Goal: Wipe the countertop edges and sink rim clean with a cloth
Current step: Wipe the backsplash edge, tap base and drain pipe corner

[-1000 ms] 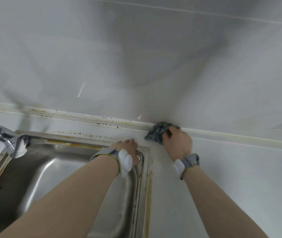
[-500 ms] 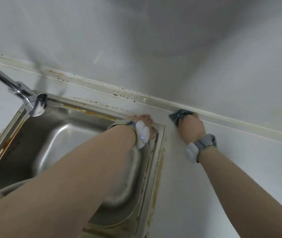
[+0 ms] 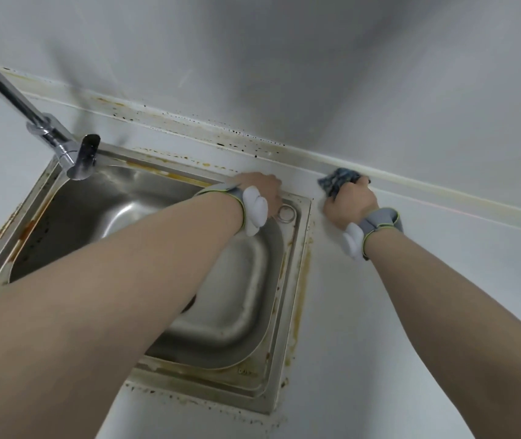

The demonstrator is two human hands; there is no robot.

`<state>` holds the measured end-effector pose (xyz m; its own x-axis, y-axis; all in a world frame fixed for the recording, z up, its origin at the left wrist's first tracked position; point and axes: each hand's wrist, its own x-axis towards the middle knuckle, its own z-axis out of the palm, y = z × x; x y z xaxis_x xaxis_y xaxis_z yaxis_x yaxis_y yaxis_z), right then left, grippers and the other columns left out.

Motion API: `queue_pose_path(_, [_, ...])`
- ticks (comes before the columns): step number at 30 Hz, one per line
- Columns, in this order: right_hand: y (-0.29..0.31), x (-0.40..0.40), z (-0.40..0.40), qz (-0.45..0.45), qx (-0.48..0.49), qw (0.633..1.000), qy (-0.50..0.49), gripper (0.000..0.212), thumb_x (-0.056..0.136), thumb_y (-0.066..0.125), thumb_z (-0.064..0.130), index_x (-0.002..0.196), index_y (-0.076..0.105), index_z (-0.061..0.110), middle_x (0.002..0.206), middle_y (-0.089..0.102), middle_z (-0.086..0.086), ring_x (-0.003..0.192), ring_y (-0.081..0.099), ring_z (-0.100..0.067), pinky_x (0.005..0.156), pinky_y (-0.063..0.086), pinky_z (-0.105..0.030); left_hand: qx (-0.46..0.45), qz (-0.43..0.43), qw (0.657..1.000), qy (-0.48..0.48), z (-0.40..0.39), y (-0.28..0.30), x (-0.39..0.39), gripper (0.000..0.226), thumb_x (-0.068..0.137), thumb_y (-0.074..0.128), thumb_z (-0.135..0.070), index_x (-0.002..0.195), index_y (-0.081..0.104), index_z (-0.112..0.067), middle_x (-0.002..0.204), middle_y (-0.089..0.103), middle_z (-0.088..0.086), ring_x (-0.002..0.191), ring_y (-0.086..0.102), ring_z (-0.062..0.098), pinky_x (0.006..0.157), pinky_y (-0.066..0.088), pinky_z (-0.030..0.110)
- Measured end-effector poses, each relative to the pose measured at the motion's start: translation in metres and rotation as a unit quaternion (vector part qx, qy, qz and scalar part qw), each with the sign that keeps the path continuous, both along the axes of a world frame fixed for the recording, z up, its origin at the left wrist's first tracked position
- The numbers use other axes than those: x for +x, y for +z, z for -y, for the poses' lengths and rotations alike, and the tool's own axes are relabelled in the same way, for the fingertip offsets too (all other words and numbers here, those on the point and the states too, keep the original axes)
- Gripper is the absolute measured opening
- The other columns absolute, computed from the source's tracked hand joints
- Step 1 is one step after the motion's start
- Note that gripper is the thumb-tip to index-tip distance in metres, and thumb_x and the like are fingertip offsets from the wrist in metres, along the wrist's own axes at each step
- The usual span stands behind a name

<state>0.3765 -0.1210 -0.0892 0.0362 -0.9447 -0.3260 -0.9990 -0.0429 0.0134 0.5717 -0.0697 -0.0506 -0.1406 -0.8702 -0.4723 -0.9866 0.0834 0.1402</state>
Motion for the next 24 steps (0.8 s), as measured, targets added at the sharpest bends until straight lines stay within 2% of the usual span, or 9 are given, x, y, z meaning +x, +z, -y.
queue_pose_path(2, [-0.003,0.007,0.001,-0.018,0.000,1.000,0.001,0.037,0.091,0.050,0.028,0.112,0.056,-0.002,0.137,0.031,-0.023,0.060,0.044,-0.024,0.070,0.041,-0.032,-0.057,-0.031,0.997,0.033,-0.009,0.005,0.019,0.033,0.101,0.035,-0.032,0.123,0.052,-0.015,0.119,0.062,0.007,0.099,0.058,0.029,0.073,0.042,0.031])
queue_pose_path(6, [-0.012,0.034,-0.005,-0.002,-0.021,0.997,0.079,0.028,0.090,0.051,0.021,0.107,0.061,0.001,0.129,0.039,-0.021,0.079,0.058,-0.036,0.074,0.046,-0.037,-0.127,-0.065,0.986,0.090,-0.026,0.015,0.050,0.039,0.099,0.035,-0.032,0.131,0.055,-0.029,0.122,0.064,0.005,0.105,0.061,0.031,0.082,0.053,0.035])
queue_pose_path(10, [-0.008,0.076,0.010,0.004,-0.029,0.987,0.161,0.029,0.096,0.044,0.020,0.106,0.063,0.001,0.120,0.053,-0.017,0.105,0.055,-0.036,0.082,0.046,-0.035,-0.189,-0.084,0.971,0.117,-0.036,0.022,0.074,0.037,0.097,0.039,-0.033,0.127,0.060,-0.035,0.113,0.069,0.002,0.102,0.062,0.028,0.081,0.053,0.034])
queue_pose_path(13, [-0.002,0.104,0.022,-0.027,-0.011,0.988,0.151,0.027,0.096,0.043,0.015,0.105,0.063,0.001,0.113,0.062,-0.017,0.105,0.059,-0.032,0.081,0.049,-0.035,-0.217,-0.110,0.956,0.163,-0.039,0.025,0.089,0.034,0.094,0.043,-0.032,0.120,0.065,-0.035,0.104,0.071,-0.002,0.096,0.064,0.026,0.080,0.054,0.036])
queue_pose_path(16, [-0.007,0.112,0.022,-0.069,0.013,0.986,0.149,0.025,0.091,0.045,0.013,0.106,0.062,0.002,0.116,0.061,-0.017,0.108,0.057,-0.032,0.078,0.047,-0.034,-0.233,-0.130,0.944,0.192,-0.043,0.024,0.102,0.032,0.093,0.044,-0.032,0.115,0.066,-0.034,0.097,0.072,-0.005,0.090,0.064,0.024,0.078,0.054,0.035])
queue_pose_path(19, [-0.009,0.122,0.021,-0.056,0.007,0.987,0.153,0.026,0.090,0.045,0.015,0.106,0.062,0.004,0.117,0.060,-0.017,0.109,0.055,-0.031,0.075,0.044,-0.032,-0.231,-0.119,0.942,0.214,-0.044,0.021,0.112,0.026,0.090,0.044,-0.032,0.101,0.068,-0.029,0.082,0.069,-0.005,0.078,0.062,0.025,0.069,0.055,0.035])
queue_pose_path(21, [-0.008,0.133,0.022,-0.052,0.004,0.986,0.159,0.026,0.091,0.046,0.014,0.110,0.061,0.005,0.118,0.061,-0.014,0.110,0.056,-0.030,0.078,0.046,-0.031,-0.224,-0.105,0.944,0.220,-0.044,0.019,0.116,0.023,0.089,0.044,-0.031,0.091,0.066,-0.027,0.072,0.064,-0.004,0.070,0.060,0.025,0.062,0.054,0.033])
queue_pose_path(24, [-0.006,0.154,0.015,-0.025,-0.037,0.984,0.175,0.032,0.092,0.042,0.009,0.120,0.058,0.012,0.122,0.058,-0.011,0.110,0.057,-0.031,0.087,0.050,-0.034,-0.211,-0.099,0.941,0.246,-0.044,0.016,0.115,0.022,0.090,0.045,-0.032,0.089,0.066,-0.026,0.071,0.064,-0.003,0.068,0.059,0.025,0.061,0.053,0.031])
